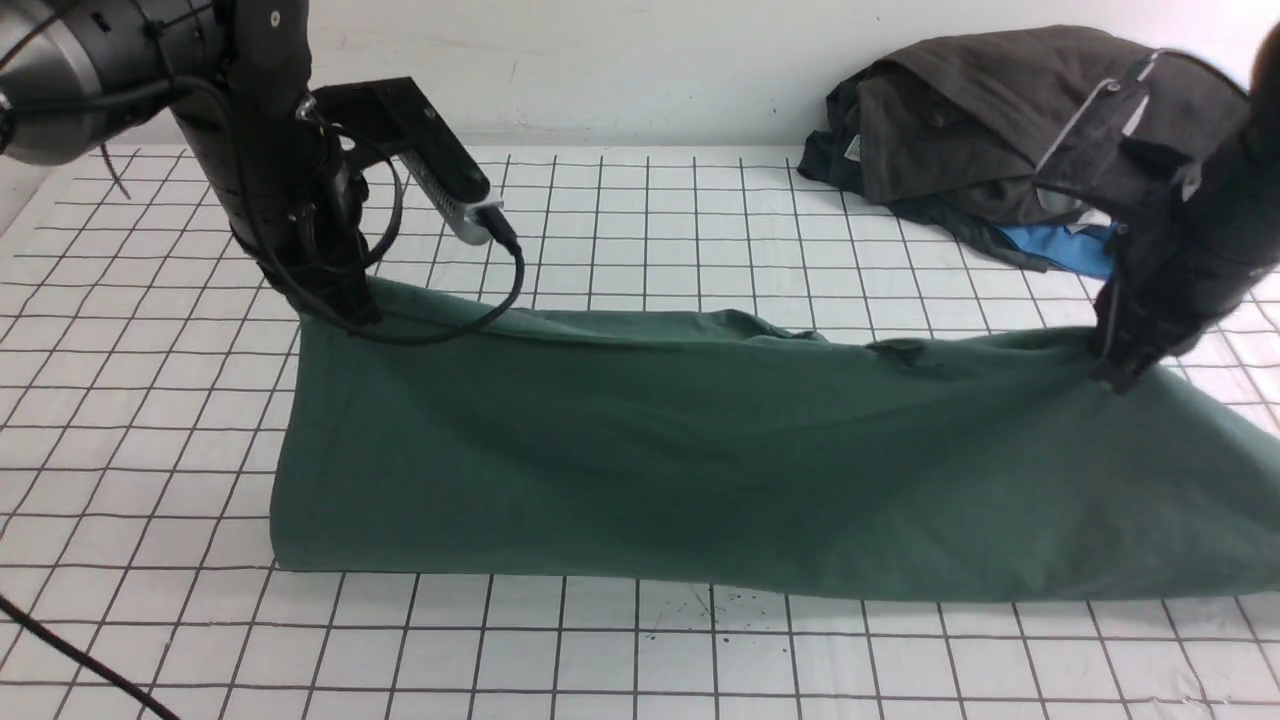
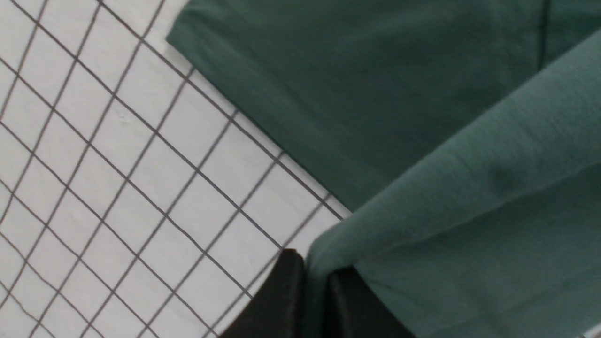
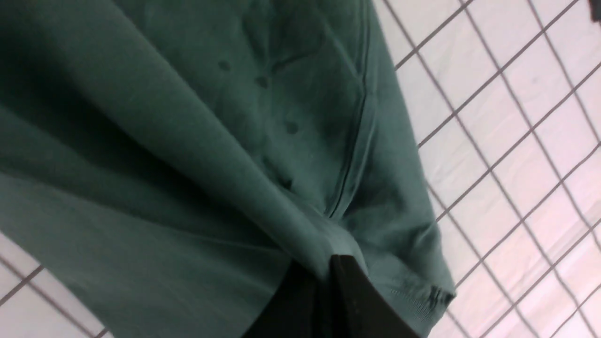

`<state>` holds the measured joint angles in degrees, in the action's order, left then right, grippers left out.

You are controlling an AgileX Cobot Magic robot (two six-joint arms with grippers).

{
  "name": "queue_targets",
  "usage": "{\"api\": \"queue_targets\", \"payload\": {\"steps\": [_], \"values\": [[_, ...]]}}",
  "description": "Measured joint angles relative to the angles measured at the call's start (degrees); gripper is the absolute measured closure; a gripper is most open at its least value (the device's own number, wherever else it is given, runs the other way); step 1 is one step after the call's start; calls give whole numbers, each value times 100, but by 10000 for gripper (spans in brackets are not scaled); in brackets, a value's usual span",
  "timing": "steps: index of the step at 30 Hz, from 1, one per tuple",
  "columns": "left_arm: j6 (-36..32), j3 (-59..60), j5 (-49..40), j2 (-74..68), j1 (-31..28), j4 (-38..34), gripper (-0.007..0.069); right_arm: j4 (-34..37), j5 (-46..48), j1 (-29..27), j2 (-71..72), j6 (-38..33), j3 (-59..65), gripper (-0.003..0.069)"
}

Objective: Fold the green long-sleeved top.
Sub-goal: Use both arms to drag the lower edge of the fabric forward and fold it over the upper edge

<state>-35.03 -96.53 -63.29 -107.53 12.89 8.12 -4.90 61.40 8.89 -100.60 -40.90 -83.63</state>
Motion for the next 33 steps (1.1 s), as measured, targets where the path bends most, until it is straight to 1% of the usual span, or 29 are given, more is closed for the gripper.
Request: {"api": "queue_targets", "payload": {"steps": [6, 8, 16, 20, 22, 25, 27, 28, 29, 31, 32, 33], "values": [[-5, -740, 67, -728, -253, -6, 601, 2, -12, -37, -846, 0, -946, 646], [-5, -987, 272, -1059, -312, -6, 601, 6, -15, -82, -1240, 0, -1335, 646], [-5, -1198, 1074, -1741, -350, 11, 600, -14, -235, -105, -2077, 148, -1826, 646], [23, -1198, 1229, -1932, -350, 22, 588, -38, -461, -110, -2240, 338, -1841, 638], [127, -1198, 1321, -2015, -350, 46, 555, -39, -636, -123, -2314, 560, -1841, 611], [372, -1198, 1459, -2052, -350, 121, 474, -39, -819, -169, -2329, 934, -1841, 538], [680, -1220, 1523, -2052, -350, 213, 396, -50, -931, -205, -2329, 1365, -1848, 473], [722, -1225, 1531, -2052, -350, 228, 379, -51, -936, -205, -2329, 1419, -1853, 466], [1196, -1305, 1532, -2052, -353, 378, 309, -151, -961, -225, -2309, 1954, -1863, 408], [1808, -1425, 1489, -2052, -353, 561, 223, -271, -914, -230, -2238, 2569, -1895, 362], [2166, -1509, 1401, -2047, -356, 664, 185, -313, -866, -230, -2174, 2815, -1927, 345], [2236, -1530, 1377, -2047, -356, 680, 185, -323, -866, -230, -2174, 2815, -1933, 343]]}}
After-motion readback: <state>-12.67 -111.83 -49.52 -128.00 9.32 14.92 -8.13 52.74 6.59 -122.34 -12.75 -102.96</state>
